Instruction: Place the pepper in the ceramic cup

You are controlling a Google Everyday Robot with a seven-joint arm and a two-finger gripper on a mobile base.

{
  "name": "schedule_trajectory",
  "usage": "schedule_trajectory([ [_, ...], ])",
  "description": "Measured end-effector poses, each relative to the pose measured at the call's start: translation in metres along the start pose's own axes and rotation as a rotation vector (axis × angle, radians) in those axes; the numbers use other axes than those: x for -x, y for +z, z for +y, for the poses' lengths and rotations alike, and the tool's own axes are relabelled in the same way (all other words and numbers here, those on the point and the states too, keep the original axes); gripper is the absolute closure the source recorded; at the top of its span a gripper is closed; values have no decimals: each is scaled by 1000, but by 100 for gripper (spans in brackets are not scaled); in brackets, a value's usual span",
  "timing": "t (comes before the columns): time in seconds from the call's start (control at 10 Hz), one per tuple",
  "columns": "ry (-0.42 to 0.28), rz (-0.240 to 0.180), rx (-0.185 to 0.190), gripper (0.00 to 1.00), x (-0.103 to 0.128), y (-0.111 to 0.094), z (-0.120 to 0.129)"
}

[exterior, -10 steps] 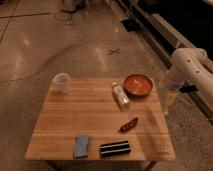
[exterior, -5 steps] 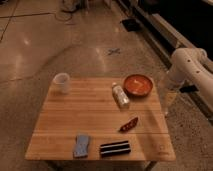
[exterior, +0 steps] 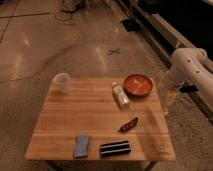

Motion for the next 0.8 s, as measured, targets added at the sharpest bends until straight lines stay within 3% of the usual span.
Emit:
schedule_trajectory([
  [0.5,-9,5,-6,20,-1,1,0],
  [0.7,-67,6,-41,20,5,12,5],
  [0.8,-136,-10,-65,20,19,28,15],
])
